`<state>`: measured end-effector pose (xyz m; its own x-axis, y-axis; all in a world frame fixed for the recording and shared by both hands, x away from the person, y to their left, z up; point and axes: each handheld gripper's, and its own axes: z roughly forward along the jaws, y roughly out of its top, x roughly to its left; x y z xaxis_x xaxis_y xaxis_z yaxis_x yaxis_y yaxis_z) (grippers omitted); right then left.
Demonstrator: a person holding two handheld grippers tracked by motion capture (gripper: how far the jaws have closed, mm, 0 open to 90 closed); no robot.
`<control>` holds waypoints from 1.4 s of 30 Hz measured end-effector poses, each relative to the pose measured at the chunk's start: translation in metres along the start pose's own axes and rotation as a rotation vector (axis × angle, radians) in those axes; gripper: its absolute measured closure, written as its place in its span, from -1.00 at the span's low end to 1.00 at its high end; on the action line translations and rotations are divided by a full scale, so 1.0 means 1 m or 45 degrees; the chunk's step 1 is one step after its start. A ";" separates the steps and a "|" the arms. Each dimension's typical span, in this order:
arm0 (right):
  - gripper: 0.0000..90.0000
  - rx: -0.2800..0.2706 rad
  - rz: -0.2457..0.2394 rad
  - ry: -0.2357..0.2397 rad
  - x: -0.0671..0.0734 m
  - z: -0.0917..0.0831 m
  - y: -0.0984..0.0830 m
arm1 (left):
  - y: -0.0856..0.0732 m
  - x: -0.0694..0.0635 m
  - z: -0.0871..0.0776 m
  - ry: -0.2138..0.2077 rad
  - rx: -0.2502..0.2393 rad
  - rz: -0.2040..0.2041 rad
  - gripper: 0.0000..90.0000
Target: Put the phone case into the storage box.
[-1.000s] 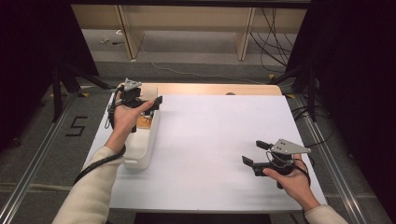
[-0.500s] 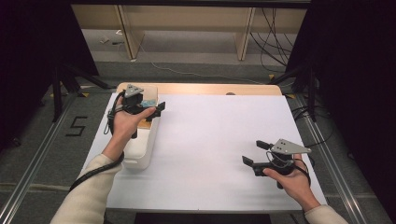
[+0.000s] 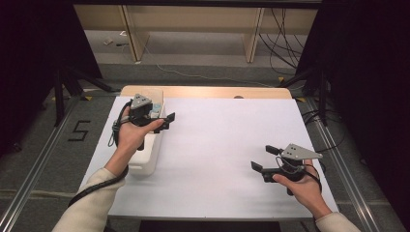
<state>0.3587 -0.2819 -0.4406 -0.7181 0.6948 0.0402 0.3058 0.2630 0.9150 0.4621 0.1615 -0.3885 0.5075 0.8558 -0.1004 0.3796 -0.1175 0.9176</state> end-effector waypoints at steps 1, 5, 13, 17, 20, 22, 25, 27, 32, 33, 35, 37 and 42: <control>-0.65 -0.002 0.000 0.001 0.000 0.000 0.000 | -0.001 -0.002 -0.001 -0.009 -0.001 0.007 -0.93; -0.65 -0.004 -0.001 0.001 0.000 0.000 0.000 | -0.006 -0.010 -0.003 -0.046 -0.002 0.018 -0.93; -0.65 -0.005 0.000 0.004 0.000 -0.001 0.000 | -0.010 -0.022 -0.011 -0.107 -0.014 0.044 -0.93; -0.65 -0.007 0.001 0.004 0.000 0.000 0.000 | -0.014 -0.029 -0.013 -0.126 -0.010 0.063 -0.93; -0.65 -0.006 0.001 0.003 0.000 -0.001 0.000 | -0.017 -0.033 -0.014 -0.145 -0.010 0.080 -0.93; -0.65 -0.003 0.000 0.002 0.000 -0.001 0.000 | -0.018 -0.035 -0.016 -0.164 -0.020 0.084 -0.93; -0.65 -0.004 0.000 0.002 0.000 -0.001 0.000 | -0.020 -0.036 -0.019 -0.166 -0.025 0.086 -0.93; -0.65 -0.003 0.001 0.002 0.000 -0.001 0.001 | -0.022 -0.037 -0.020 -0.171 -0.029 0.093 -0.93; -0.65 -0.004 0.001 0.004 0.000 -0.002 0.001 | -0.026 -0.041 -0.023 -0.181 -0.044 0.118 -0.93; -0.65 -0.004 0.002 0.002 0.000 -0.002 0.001 | -0.027 -0.041 -0.023 -0.185 -0.044 0.128 -0.93; -0.65 -0.004 0.003 0.001 0.000 -0.002 0.001 | -0.028 -0.042 -0.024 -0.192 -0.046 0.140 -0.93; -0.65 -0.004 0.001 0.003 0.000 -0.002 0.001 | -0.029 -0.043 -0.025 -0.193 -0.046 0.143 -0.93; -0.65 -0.004 0.003 0.002 0.000 -0.002 0.001 | -0.031 -0.044 -0.027 -0.200 -0.048 0.146 -0.93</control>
<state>0.3578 -0.2827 -0.4393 -0.7185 0.6942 0.0431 0.3054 0.2593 0.9162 0.4067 0.1416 -0.4024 0.6613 0.7484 -0.0508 0.2850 -0.1880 0.9399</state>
